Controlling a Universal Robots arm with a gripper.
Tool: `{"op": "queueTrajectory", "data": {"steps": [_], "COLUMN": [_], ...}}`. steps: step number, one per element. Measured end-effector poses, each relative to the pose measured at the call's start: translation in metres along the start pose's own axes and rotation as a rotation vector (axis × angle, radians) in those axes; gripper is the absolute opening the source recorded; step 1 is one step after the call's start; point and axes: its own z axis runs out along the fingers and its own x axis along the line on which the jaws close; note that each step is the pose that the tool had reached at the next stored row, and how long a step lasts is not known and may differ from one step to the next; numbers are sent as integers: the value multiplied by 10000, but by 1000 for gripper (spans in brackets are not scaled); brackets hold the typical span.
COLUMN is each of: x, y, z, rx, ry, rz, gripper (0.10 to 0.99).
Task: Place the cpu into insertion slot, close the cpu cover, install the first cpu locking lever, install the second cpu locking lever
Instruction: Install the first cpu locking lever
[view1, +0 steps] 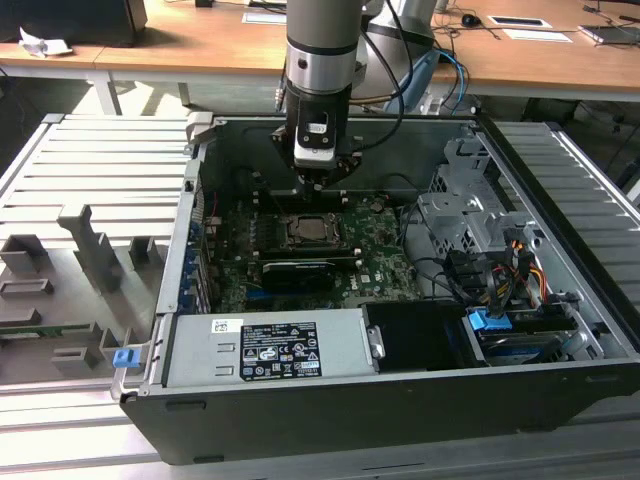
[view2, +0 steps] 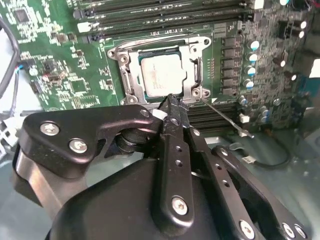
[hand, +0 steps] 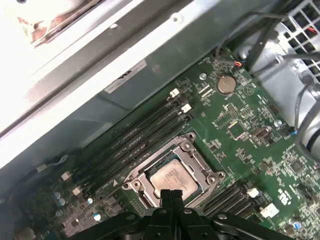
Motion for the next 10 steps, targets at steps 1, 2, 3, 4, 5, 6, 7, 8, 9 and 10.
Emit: {"op": "queueTrajectory", "data": {"steps": [1, 2, 3, 4, 5, 6, 7, 8, 9, 10], "x": [0, 0, 0, 0, 0, 0, 0, 0, 0, 0], "y": [0, 0, 0, 0, 0, 0, 0, 0, 0, 0], "z": [0, 0, 0, 0, 0, 0, 0, 0, 0, 0], "rx": [3, 5, 7, 10, 11, 14, 17, 19, 22, 25], "ry": [6, 12, 18, 23, 30, 36, 43, 48, 57, 66], "rz": [-156, -313, -471, -625, -817, -969, -1154, -1302, -1548, -1784], "gripper": [106, 106, 106, 106, 106, 106, 106, 106, 106, 106]}}
